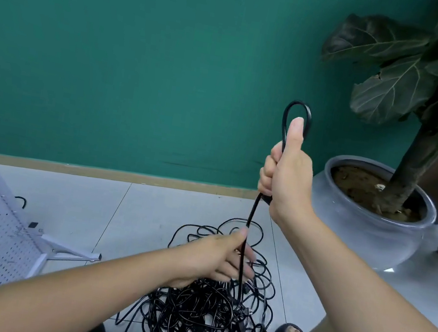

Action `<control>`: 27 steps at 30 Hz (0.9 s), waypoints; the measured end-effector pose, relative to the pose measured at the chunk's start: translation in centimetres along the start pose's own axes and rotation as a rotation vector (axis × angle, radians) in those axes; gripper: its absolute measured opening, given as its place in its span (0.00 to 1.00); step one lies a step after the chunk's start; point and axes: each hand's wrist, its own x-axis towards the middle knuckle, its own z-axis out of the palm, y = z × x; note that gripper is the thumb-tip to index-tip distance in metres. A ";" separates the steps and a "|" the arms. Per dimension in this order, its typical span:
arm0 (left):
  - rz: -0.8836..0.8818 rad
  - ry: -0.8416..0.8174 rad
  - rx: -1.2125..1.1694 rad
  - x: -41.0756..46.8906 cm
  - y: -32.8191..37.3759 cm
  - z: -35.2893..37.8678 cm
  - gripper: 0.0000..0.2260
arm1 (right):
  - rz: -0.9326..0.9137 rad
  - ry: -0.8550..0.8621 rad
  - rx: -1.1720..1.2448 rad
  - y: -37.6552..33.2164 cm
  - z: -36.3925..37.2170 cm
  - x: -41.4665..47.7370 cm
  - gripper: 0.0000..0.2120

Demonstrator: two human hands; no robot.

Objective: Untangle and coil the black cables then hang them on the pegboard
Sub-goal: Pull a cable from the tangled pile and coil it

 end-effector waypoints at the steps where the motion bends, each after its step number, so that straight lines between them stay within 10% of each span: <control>1: -0.014 -0.046 0.060 -0.3 0.0 0.3 0.25 | -0.016 0.033 -0.020 0.0 -0.1 0.5 0.32; 9: 0.260 0.194 0.801 -2.9 2.6 0.0 0.14 | -0.195 0.040 -0.554 1.4 -1.3 3.2 0.32; 27: 0.843 0.792 0.550 -6.2 8.4 -8.1 0.10 | 0.270 -0.640 -0.203 4.9 1.0 -1.6 0.38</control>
